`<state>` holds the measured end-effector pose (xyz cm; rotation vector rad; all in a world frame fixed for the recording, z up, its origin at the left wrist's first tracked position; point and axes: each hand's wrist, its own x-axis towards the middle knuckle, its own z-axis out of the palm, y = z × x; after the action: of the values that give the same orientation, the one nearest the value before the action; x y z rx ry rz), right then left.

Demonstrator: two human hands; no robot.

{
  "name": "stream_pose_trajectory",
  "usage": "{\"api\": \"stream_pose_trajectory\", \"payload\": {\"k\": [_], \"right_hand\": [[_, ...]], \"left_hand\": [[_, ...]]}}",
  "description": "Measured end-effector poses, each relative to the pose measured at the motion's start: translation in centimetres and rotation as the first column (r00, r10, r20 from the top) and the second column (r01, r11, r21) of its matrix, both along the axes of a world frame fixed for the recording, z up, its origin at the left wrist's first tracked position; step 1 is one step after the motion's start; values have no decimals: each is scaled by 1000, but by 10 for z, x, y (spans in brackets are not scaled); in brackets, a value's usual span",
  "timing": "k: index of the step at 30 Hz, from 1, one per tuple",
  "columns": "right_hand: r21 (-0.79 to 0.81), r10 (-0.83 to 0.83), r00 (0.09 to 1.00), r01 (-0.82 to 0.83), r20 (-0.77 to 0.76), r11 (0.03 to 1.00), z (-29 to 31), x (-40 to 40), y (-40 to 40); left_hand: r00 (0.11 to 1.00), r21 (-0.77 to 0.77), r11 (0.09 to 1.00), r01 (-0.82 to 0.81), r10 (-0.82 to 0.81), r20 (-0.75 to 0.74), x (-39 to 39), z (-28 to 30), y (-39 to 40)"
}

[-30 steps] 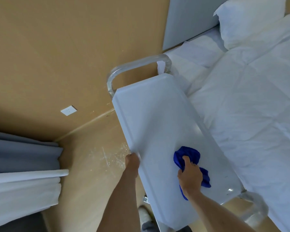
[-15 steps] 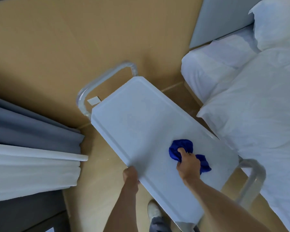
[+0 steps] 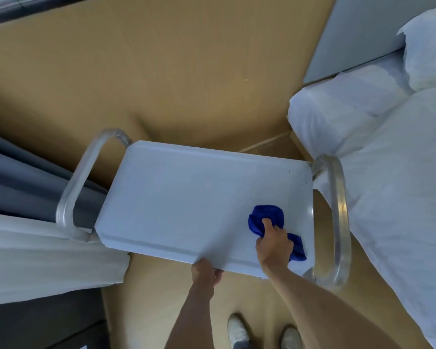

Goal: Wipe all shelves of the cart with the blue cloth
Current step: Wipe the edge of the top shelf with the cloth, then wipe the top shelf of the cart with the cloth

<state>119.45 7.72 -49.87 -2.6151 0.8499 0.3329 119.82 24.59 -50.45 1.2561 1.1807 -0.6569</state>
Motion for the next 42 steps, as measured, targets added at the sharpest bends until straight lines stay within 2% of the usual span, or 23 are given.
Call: {"api": "stream_pose_trajectory", "payload": {"k": [4,8,11,18,20,21,22,23,24,25,26,27,29,31,34,35,38,42], "right_hand": [[-24,76,996,-77,-39,997,-5,43,-25],[-31,64,996,-66,-55,997,-5,100,-49],[-65,100,993,-104,-65,992,-6,142,-69],[-101,152,986,-158,-62,982,-11,248,-107],[-88,192,979,-198,-74,976,-11,272,-120],[-84,206,976,-212,-73,974,-11,282,-124],[-85,211,975,-217,-69,973,-11,291,-127],[-82,202,977,-208,-73,975,-9,300,-129],[-78,188,979,-195,-80,978,-8,307,-132],[-75,186,980,-192,-76,979,-7,313,-135],[-68,195,979,-199,-59,978,-7,318,-138],[-59,209,977,-211,-42,976,-6,322,-143],[-65,217,976,-216,5,974,-4,332,-156],[-103,173,983,-166,68,981,-6,340,-175],[-140,21,996,-9,85,990,-14,344,-219],[-152,14,997,-2,78,988,-18,340,-232],[-209,109,991,-89,84,974,-29,319,-244],[-185,155,987,-143,52,972,-30,299,-179]], "left_hand": [[989,-53,989,-136,139,49,31,-5,-26],[964,-93,961,-259,263,37,69,-6,-58],[950,-113,945,-306,311,28,102,-7,-83],[928,-44,927,-372,372,8,190,-18,-144],[965,22,966,-259,259,-32,210,-16,-155],[992,78,991,-111,114,-45,218,-11,-156],[985,195,968,160,-146,-87,224,-6,-156],[895,384,809,445,-414,-166,230,-5,-154],[743,558,527,642,-608,-280,235,2,-154],[610,642,280,713,-699,-373,244,9,-154],[529,692,116,712,-737,-421,257,15,-153],[465,710,8,705,-761,-453,269,17,-153],[358,671,-79,738,-797,-487,294,13,-157],[286,614,-112,781,-810,-512,314,2,-167],[289,594,-99,798,-803,-521,332,-8,-184],[295,594,-93,799,-800,-522,334,-11,-188],[312,598,-84,797,-790,-528,336,-16,-195],[314,605,-74,792,-801,-510,339,-21,-195]]}}
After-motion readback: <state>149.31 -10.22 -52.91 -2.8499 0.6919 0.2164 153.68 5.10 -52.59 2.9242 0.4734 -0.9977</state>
